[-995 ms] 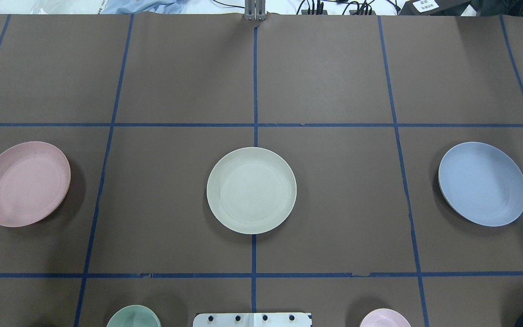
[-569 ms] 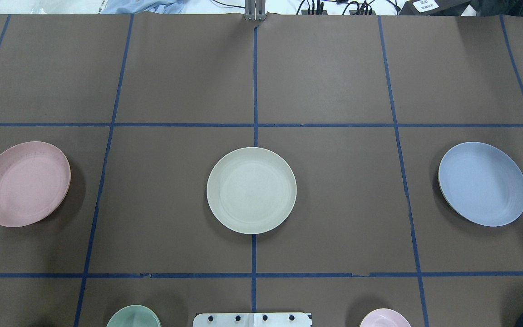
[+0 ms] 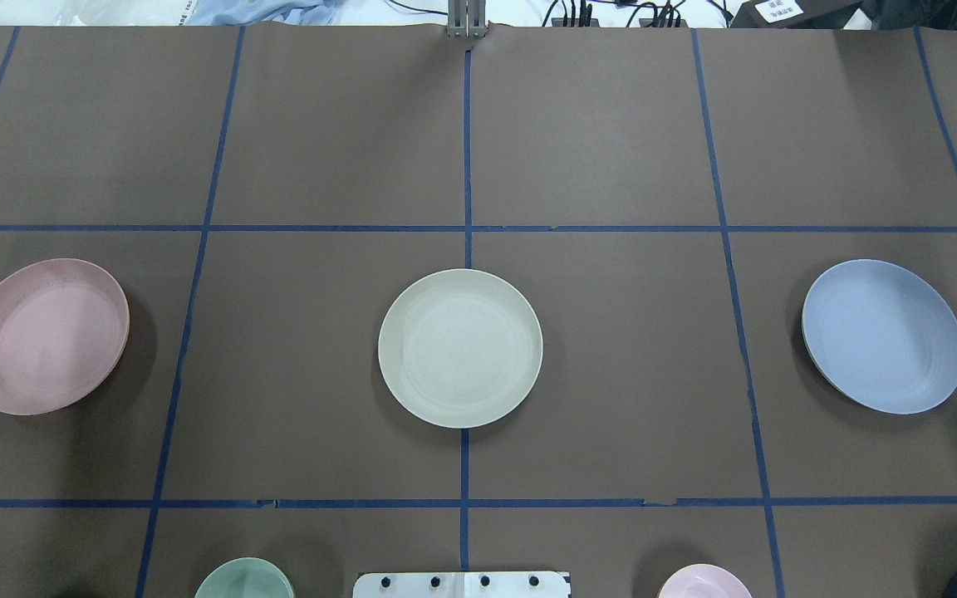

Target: Stack three plates with pink and blue

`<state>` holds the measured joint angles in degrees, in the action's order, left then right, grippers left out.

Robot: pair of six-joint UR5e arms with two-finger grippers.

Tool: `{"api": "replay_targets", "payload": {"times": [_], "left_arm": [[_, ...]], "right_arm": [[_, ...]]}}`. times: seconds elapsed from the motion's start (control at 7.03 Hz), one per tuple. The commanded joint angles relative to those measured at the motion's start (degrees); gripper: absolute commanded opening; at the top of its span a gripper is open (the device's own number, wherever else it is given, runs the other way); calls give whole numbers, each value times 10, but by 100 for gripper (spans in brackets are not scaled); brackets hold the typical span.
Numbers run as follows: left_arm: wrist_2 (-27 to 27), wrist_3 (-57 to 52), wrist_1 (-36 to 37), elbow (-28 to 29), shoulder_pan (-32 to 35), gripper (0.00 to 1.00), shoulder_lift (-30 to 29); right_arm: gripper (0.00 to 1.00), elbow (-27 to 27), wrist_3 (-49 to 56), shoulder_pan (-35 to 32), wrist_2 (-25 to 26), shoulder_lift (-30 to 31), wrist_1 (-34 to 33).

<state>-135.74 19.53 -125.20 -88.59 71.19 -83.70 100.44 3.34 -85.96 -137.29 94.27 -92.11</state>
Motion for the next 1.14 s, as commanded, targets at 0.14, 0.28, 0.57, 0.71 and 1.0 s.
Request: {"api": "replay_targets", "payload": {"times": [0.14,0.28,0.57,0.71,1.0], "left_arm": [[-3,37,-44,53,-52,99,-22],[-4,38,-44,53,-57,99,-22],[-3,37,-44,63,-90,97,-22],[-3,38,-43,65,-91,71,-22],[-5,56,-40,72,-91,0,-22]], "right_arm": [[100,-1,1,2,0,0,0],[100,-2,2,4,0,0,0],[100,-3,2,5,0,0,0],[100,-4,2,6,0,0,0],[100,-3,1,7,0,0,0]]}}
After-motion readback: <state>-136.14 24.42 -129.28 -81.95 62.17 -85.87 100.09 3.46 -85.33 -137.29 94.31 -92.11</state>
